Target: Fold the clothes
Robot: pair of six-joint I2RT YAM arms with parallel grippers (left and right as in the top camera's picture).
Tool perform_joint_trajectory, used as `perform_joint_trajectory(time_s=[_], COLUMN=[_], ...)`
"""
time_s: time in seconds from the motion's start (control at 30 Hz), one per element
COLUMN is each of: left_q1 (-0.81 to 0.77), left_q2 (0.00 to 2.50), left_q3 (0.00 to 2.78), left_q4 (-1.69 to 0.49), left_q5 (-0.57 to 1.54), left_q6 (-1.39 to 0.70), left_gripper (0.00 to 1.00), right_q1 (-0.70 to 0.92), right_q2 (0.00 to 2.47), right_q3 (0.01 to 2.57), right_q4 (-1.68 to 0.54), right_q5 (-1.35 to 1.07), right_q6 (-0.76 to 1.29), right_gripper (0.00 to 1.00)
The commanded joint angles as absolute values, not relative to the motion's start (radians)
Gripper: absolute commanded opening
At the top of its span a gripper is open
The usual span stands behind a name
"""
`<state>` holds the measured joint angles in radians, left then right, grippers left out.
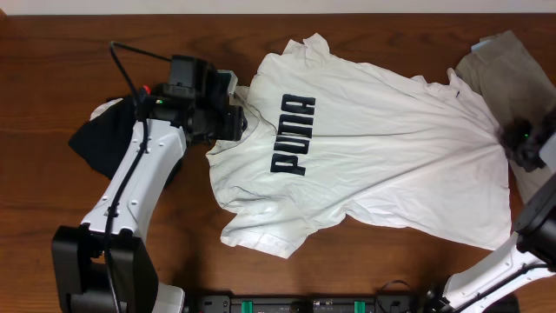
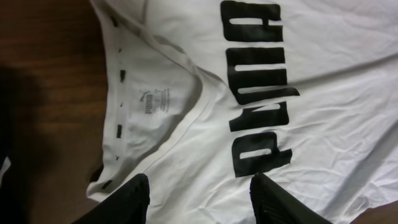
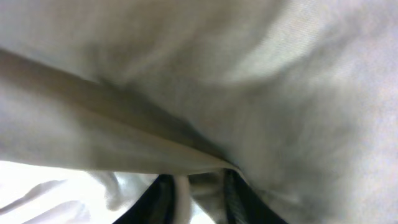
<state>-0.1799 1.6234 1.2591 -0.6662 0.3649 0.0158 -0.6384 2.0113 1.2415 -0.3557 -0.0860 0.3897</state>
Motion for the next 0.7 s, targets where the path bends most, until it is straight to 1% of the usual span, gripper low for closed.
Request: perform_joint_trajectory(time_s=[0.0, 0.1, 0.13, 0.37, 0.67], left_q1=[-0.197, -0.210, -0.213, -0.220, -0.244], left_q2=[1.635, 1.635, 1.637, 1.699, 1.904], left_q3=[1.274, 1.274, 1.274, 1.274, 1.274], left_q4=[-0.668, -0.660, -0.657, -0.620, -0.373], left_q5=[0.323, 0.320, 0.319, 0.298, 0.302], left_q6=[0.046, 0.057, 0.057, 0.085, 0.089], left_gripper=[0.55, 0.56, 0.59, 0.62, 0.62], right_q1=[-0.667, -0.662, -0.660, -0.630, -0.482], right_q2=[1.953, 1.895, 1.878, 1.752, 1.698], right_q3=[1.232, 1.232, 1.232, 1.232, 1.232], right_q4=[-0.363, -0.360, -0.362, -0.462, -0.629], right_q5=[-0.198, -0.289, -0.302, -0.409, -0.435], right_q6=[0.342, 0.312, 0.313, 0.315, 0.281], right_gripper=[0.43, 0.54, 0.55, 0.55, 0.55])
